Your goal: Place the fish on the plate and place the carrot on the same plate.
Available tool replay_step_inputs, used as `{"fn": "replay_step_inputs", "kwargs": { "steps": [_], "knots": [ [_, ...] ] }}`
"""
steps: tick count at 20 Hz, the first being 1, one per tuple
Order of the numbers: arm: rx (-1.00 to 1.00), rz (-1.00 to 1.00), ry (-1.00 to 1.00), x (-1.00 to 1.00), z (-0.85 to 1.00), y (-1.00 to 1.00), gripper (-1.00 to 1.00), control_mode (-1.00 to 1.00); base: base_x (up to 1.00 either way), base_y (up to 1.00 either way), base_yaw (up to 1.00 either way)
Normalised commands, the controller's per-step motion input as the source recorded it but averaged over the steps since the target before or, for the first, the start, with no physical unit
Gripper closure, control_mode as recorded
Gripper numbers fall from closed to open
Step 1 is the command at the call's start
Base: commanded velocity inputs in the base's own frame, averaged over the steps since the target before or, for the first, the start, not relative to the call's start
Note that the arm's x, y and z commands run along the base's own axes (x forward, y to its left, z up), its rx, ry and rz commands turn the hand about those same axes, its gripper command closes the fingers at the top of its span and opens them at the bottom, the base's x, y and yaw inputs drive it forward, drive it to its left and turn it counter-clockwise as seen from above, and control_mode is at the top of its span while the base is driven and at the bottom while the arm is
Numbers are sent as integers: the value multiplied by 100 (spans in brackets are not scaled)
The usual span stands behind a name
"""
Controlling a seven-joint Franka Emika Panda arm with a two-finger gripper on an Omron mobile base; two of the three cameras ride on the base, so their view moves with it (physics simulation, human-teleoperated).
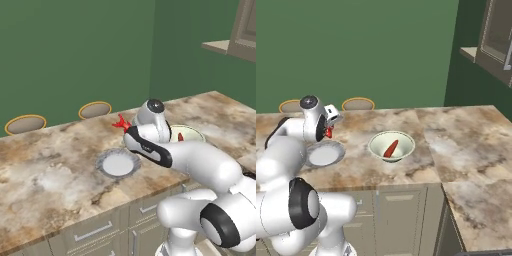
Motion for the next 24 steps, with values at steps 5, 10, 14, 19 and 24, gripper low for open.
{"fn": "replay_step_inputs", "kwargs": {
  "steps": [5, 10, 14, 19, 24],
  "knots": [
    [0, 0, 0, 0, 0, 0, 100, 100, 23, 0, 1],
    [-2, 0, 36, 19, 0, 43, 100, -100, 0, 0, 0],
    [4, -7, 33, 0, 0, 10, 100, -100, 0, 0, 0],
    [6, -19, 14, 0, -8, 13, 100, -100, 0, 0, 0],
    [-3, -3, 7, 0, -18, 1, 100, -100, 0, 0, 0]
  ]
}}
